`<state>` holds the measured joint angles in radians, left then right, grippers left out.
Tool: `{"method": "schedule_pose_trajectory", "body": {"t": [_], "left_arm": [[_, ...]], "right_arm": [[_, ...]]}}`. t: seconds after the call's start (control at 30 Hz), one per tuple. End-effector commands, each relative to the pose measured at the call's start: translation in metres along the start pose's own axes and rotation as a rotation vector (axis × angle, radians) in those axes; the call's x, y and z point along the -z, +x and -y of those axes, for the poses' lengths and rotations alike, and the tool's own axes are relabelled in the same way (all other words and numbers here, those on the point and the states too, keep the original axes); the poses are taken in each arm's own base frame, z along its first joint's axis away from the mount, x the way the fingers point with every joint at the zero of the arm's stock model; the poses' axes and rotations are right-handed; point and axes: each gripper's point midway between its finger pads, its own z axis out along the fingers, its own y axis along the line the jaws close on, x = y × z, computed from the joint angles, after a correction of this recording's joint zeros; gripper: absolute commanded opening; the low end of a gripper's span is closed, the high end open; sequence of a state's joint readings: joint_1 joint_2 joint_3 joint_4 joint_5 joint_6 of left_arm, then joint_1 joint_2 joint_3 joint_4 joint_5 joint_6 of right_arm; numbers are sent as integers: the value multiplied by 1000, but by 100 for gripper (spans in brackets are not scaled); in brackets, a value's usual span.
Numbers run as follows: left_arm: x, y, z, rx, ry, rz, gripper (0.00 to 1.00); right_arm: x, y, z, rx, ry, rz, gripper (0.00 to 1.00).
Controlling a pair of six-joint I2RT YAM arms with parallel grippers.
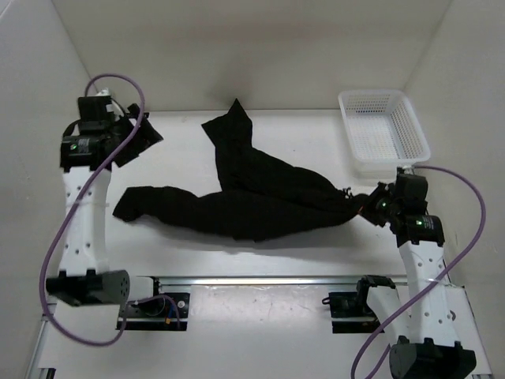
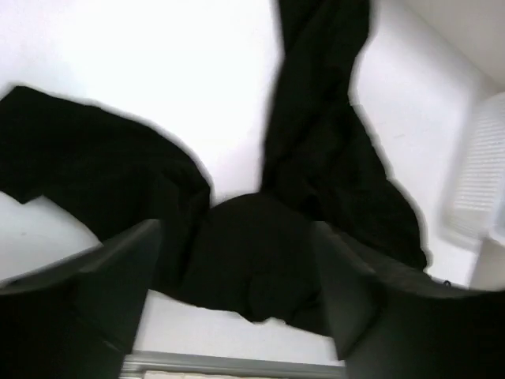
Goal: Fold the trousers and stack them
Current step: Flatten the trousers out
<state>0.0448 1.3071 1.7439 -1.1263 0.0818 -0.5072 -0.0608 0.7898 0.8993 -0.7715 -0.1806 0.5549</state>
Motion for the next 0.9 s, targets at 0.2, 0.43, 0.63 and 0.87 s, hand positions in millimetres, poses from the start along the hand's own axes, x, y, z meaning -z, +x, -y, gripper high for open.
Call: {"method": "schedule_pose_trajectory", "body": {"t": [0.2, 0.43, 0.63, 0.87], "left_arm": [[-57, 107, -79, 80, -236, -293, 10], [-81, 172, -156, 316, -399, -356, 90], [-95, 203, -195, 530, -535, -446, 80], [-115, 185, -241, 687, -618, -403, 67]], "right_arm": [[-10, 27, 41, -23, 151, -52, 0], [-15, 15, 32, -5, 133, -65, 0], [-19, 9, 29, 23, 132, -86, 0], [-23, 6, 24, 29, 117, -104, 0]]}}
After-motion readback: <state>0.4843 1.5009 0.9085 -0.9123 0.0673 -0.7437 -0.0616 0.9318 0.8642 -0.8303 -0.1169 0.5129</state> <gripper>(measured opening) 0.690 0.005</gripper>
